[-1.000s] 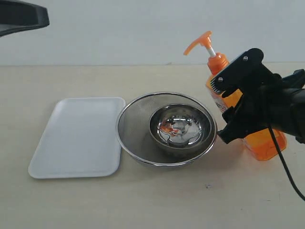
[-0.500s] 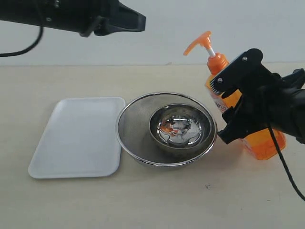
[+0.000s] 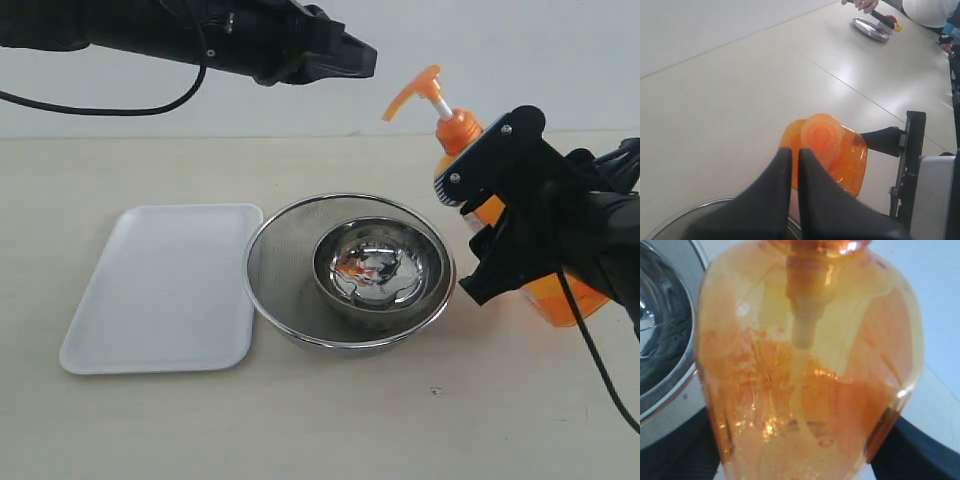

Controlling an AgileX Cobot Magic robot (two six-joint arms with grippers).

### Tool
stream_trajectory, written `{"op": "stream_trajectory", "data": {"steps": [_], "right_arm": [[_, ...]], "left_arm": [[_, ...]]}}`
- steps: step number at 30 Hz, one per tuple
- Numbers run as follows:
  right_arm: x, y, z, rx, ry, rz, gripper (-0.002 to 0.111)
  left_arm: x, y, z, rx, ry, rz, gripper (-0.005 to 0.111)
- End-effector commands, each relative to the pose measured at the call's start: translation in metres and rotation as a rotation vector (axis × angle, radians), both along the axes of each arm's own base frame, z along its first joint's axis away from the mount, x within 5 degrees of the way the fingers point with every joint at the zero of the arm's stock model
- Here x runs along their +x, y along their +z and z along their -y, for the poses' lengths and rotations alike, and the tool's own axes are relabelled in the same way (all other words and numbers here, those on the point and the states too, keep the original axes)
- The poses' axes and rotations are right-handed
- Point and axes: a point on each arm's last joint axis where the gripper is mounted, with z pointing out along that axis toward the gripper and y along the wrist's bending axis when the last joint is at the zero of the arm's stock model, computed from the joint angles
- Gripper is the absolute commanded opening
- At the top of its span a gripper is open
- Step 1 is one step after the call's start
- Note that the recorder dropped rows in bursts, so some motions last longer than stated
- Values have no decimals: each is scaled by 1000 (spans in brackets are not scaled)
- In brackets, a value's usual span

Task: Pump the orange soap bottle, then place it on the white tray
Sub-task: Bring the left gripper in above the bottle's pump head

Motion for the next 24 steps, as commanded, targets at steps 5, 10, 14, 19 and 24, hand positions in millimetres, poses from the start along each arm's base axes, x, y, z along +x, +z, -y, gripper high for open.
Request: {"op": "stream_trajectory", "data": {"steps": [5,10,14,19,24], "right_arm": [[4,13,1,-70,15,101,0],[4,12,-1,-52,35,96,0],[4,12,-1,-54,37,98,0],[4,12,-1,-48,36,97,0],[4,12,-2,-44,38,95,0]], "left_arm": [[1,6,9,-42,-15,-23,5],[1,6,9,-44,-14,-30,5],[1,7,12,-72,-7,-49,5],[-2,3,27,-79,-38,-61,5],[-3,-3,33,-59,-47,-58,5]]}}
